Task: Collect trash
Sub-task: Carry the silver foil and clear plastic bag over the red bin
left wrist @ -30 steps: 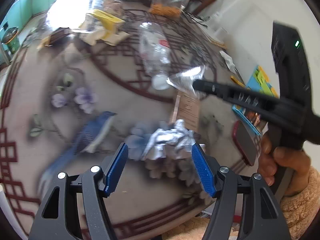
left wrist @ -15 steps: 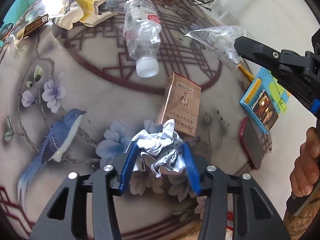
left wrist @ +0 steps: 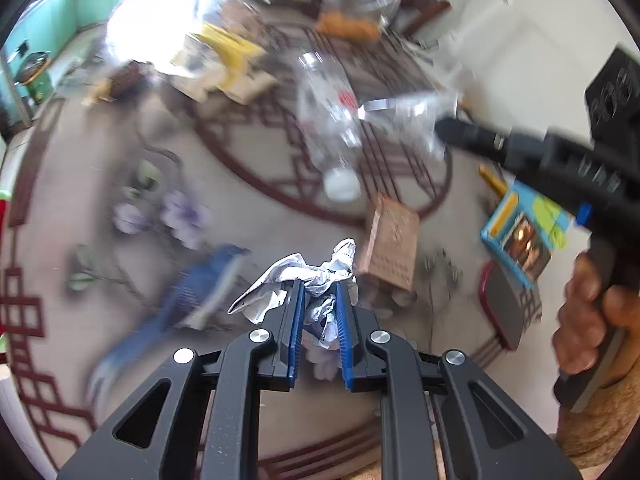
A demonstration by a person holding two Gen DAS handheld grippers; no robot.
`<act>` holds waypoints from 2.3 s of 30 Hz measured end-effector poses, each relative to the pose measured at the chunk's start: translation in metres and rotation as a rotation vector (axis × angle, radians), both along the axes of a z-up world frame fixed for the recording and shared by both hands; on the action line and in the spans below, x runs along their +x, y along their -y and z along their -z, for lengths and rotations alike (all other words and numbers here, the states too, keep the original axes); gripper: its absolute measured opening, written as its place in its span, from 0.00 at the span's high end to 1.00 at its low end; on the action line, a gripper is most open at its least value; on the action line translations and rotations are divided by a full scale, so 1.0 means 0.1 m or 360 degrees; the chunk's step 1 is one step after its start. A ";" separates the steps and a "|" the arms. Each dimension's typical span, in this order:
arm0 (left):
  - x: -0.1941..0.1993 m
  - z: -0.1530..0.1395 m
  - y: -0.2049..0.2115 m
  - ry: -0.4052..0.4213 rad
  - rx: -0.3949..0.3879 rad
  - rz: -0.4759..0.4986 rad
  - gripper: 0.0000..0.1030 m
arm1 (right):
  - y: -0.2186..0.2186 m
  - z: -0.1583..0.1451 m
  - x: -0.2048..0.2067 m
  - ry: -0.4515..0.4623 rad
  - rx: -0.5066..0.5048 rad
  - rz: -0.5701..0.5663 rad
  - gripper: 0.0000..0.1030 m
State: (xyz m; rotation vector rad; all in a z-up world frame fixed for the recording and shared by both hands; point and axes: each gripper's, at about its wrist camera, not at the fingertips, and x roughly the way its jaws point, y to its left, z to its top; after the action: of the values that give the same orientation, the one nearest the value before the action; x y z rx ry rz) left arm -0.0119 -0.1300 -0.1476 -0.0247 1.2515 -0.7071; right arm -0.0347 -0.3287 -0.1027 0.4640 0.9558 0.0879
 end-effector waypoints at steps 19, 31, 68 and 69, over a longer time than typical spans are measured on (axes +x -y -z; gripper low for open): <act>0.36 -0.38 -1.10 0.0198 -0.0045 -0.0199 0.87 | -0.97 -0.04 0.41 -0.0029 -0.0067 -0.0160 0.97; 0.67 -0.34 -1.90 0.0176 -0.0061 -0.0202 0.87 | -1.67 -0.04 0.64 -0.0051 -0.0099 -0.0127 0.97; 1.47 0.04 -3.74 0.0118 0.0027 -0.0581 0.86 | -3.45 -0.09 1.38 -0.0067 -0.0171 -0.0428 0.97; 1.48 0.05 -3.77 0.0115 0.0031 -0.0596 0.86 | -3.49 -0.10 1.39 -0.0063 -0.0172 -0.0443 0.97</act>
State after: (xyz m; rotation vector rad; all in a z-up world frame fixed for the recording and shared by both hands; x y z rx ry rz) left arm 0.1365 0.2470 -0.1530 -0.2103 1.1434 -0.3680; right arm 0.1045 0.0202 -0.0930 0.2319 1.0546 0.2784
